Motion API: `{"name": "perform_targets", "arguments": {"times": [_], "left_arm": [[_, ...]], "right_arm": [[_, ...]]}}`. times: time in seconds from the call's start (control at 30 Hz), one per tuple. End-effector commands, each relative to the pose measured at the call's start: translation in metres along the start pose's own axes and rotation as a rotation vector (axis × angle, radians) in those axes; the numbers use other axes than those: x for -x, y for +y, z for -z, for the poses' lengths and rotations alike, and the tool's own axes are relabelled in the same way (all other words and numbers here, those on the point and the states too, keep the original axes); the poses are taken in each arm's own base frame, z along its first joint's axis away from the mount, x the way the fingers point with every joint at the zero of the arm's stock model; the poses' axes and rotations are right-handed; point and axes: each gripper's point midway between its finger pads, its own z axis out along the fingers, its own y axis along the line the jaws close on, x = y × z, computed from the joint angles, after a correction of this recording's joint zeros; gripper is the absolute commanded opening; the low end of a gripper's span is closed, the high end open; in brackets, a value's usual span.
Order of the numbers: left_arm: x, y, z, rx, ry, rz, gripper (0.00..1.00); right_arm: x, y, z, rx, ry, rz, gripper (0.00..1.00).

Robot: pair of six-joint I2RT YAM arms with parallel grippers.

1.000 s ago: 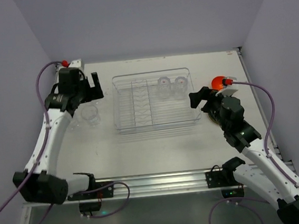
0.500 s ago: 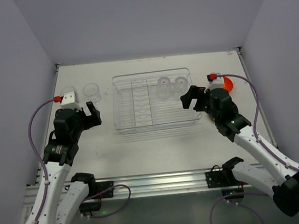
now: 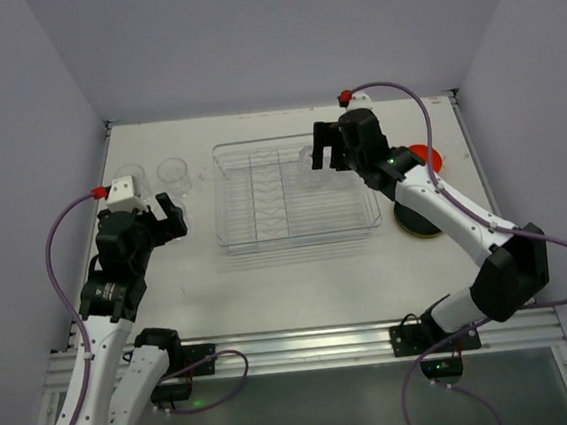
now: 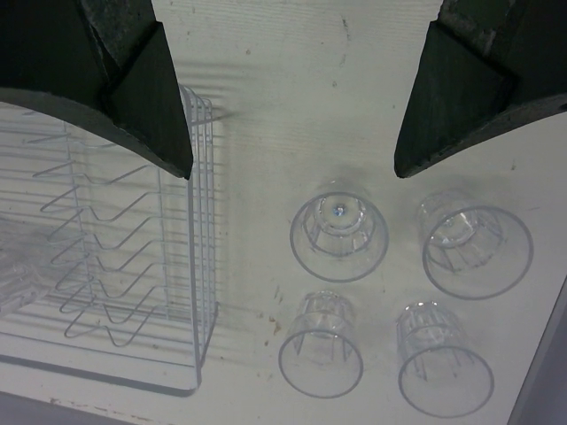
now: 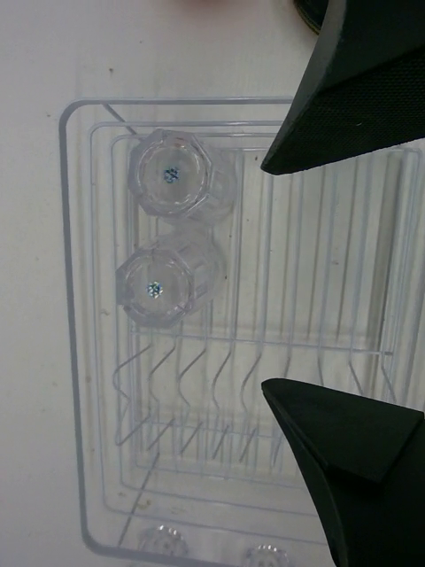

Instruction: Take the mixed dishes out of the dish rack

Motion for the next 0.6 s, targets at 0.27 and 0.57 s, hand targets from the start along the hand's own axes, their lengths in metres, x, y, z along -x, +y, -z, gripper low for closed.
{"name": "perform_targets", "arguments": {"times": [0.27,0.57], "left_arm": [[0.006,-0.011,-0.001,-0.062,-0.025,0.008,1.0],[0.002,-0.021,-0.003,-0.117,-0.002,-0.001,1.0]], "right_arm": [[0.004,0.012,-0.083,-0.138,0.176,0.165,0.99],[-0.017,0.024,-0.124,-0.143,0.246,0.19,0.95]]}}
